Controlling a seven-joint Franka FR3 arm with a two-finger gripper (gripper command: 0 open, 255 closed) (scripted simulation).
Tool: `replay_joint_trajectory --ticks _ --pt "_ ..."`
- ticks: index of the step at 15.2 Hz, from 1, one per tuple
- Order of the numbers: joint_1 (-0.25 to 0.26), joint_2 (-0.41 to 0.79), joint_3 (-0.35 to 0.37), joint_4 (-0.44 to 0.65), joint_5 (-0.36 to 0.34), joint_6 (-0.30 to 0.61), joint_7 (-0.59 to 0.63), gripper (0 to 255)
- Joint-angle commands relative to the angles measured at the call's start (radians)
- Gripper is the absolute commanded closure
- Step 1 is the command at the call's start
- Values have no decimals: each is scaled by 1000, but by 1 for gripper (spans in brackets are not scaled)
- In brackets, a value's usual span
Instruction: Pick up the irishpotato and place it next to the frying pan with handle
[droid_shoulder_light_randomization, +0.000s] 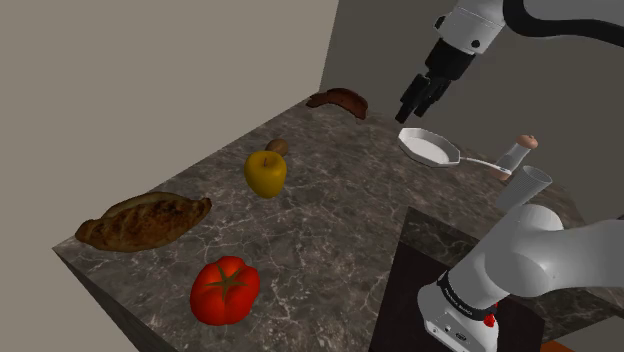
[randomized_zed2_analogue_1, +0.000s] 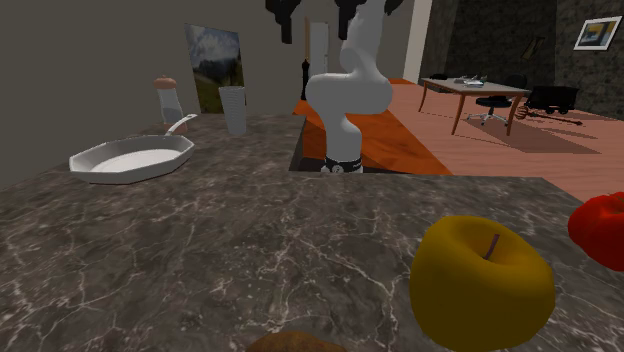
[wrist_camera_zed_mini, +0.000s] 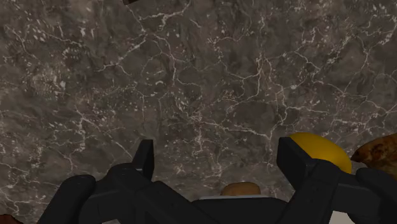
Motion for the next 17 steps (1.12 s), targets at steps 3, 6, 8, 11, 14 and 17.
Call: replay_joint_trajectory --ticks 3,6,8,11,14,17 --pt "-11 21 50 -29 20 65 87 0" --pt "-30 71 126 -57 43 163 217 0" --pt "-46 115 177 -64 52 227 305 0" --pt "-74 195 253 -60 54 321 440 0" --pt "-112 291 330 -36 35 408 582 0" --pt "-159 400 408 4 -8 483 734 0"
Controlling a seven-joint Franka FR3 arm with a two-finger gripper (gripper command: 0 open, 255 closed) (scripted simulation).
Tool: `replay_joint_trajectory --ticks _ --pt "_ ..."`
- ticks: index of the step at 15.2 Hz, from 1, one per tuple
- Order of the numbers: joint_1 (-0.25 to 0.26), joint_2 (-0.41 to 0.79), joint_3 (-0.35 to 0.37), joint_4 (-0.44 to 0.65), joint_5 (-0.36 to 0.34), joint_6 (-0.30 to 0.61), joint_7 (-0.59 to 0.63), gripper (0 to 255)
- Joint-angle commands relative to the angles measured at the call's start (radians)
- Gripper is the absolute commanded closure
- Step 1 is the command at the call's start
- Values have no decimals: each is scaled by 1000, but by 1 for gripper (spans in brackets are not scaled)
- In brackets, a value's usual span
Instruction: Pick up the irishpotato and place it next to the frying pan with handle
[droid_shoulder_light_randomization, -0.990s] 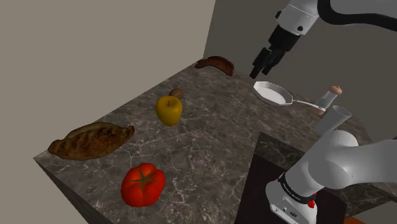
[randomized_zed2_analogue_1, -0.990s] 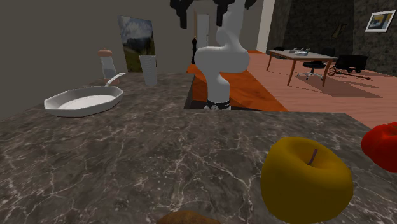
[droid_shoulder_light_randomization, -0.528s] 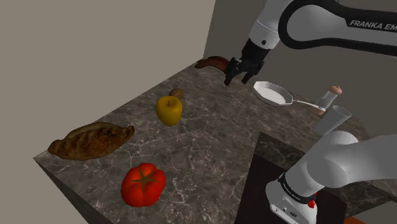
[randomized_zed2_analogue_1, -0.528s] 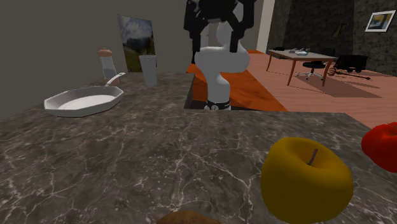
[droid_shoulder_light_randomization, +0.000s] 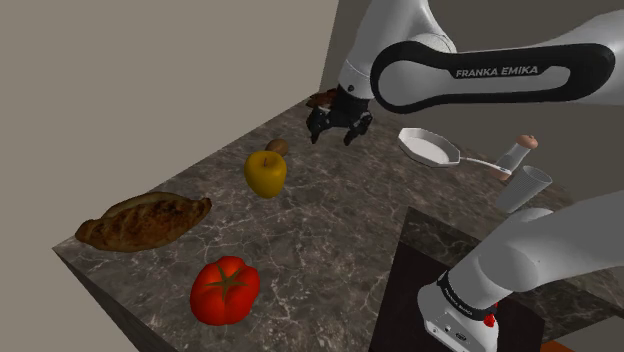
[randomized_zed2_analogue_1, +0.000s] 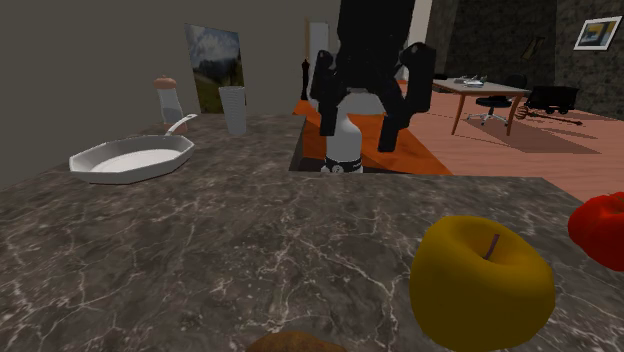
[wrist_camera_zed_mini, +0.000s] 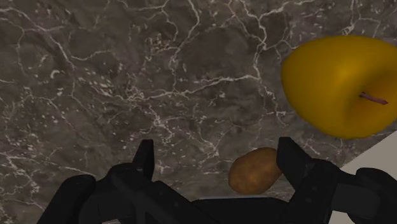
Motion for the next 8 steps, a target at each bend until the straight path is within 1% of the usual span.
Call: replay_joint_trajectory --ticks 1,4,6,8 --pt "-35 78 48 35 -38 46 107 0" --pt "-84 205 118 98 -128 100 280 0" --pt "-112 297 157 150 -208 123 405 0" --pt "-126 394 182 210 -300 133 534 0"
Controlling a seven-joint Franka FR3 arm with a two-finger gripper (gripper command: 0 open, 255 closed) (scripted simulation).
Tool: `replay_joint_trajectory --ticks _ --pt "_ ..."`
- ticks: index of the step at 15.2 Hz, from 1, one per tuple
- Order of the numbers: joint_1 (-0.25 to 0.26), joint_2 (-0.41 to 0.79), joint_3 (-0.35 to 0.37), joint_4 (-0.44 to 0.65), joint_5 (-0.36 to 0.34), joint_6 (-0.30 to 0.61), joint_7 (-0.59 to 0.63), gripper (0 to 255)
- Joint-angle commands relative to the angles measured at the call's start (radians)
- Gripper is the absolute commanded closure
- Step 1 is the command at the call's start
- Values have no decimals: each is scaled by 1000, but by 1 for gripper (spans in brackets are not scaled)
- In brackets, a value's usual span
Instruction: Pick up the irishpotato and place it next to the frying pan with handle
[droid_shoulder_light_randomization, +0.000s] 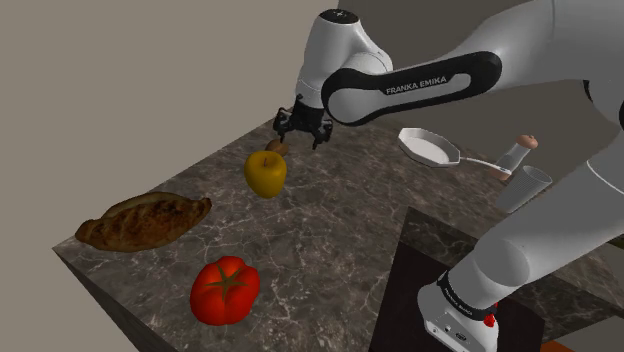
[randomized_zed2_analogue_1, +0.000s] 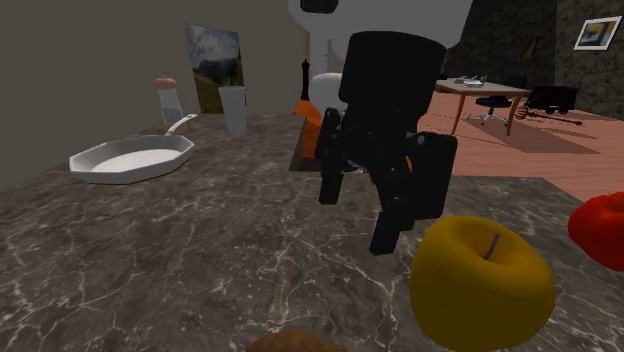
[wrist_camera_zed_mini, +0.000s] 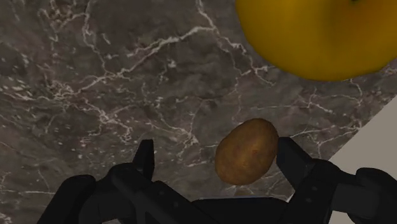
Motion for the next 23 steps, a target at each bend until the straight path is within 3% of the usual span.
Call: replay_joint_trajectory --ticks 1,7,15,22,23 --pt "-8 96 20 55 -95 12 137 0" --pt "61 367 -28 273 -325 -29 445 0" --pt "73 434 -59 263 -383 36 479 0" --pt "73 434 -59 263 -383 36 479 0" --pt "73 434 -59 263 -383 36 479 255"
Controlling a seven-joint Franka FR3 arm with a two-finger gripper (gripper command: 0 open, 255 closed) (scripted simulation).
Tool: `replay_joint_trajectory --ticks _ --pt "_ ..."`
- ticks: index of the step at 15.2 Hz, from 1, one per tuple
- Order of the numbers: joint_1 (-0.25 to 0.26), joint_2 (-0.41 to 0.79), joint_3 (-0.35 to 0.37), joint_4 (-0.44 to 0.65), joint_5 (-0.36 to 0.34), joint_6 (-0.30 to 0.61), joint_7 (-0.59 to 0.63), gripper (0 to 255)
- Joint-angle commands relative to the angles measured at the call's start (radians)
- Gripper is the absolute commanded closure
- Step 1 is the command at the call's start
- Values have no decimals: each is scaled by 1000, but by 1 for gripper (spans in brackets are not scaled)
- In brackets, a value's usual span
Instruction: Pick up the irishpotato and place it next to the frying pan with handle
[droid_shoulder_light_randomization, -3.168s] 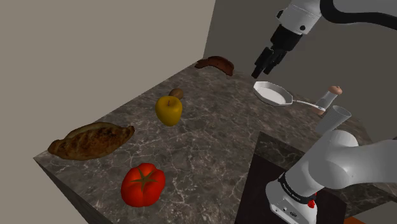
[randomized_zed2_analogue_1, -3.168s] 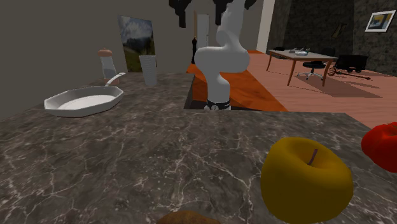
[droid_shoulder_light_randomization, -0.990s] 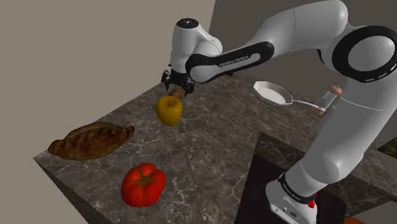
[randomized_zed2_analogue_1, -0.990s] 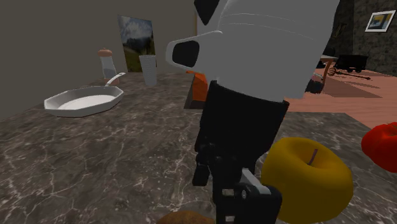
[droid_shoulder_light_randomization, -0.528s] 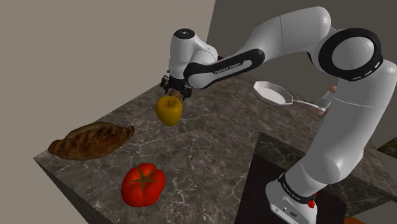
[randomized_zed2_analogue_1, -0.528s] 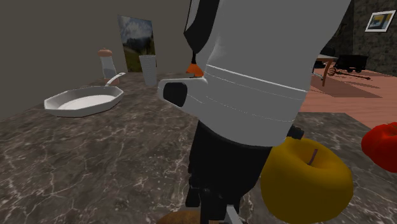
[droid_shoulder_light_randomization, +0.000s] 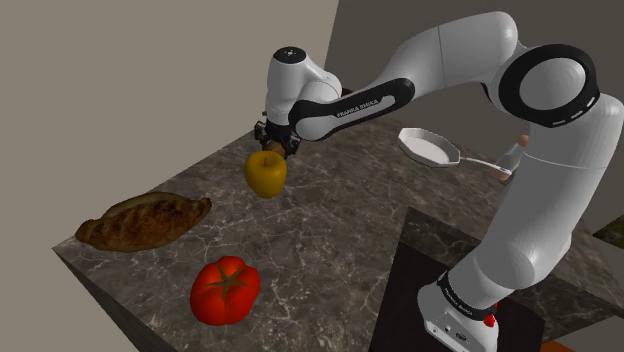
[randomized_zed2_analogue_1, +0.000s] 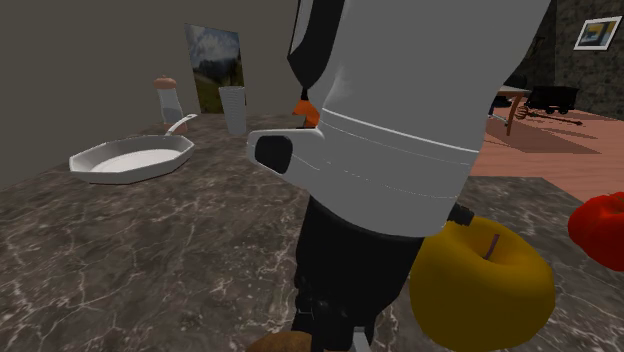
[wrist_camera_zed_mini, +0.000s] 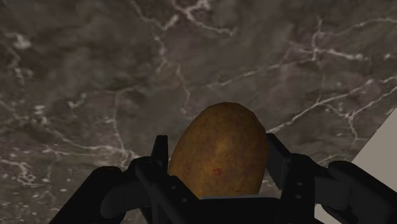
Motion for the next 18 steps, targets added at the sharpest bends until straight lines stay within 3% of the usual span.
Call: replay_joint_trajectory --ticks 1,9,18 --pt "0 1 0 0 0 0 0 255" --pt "0 1 0 0 0 0 0 255" --pt "-16 -57 26 45 64 -86 -58 255"
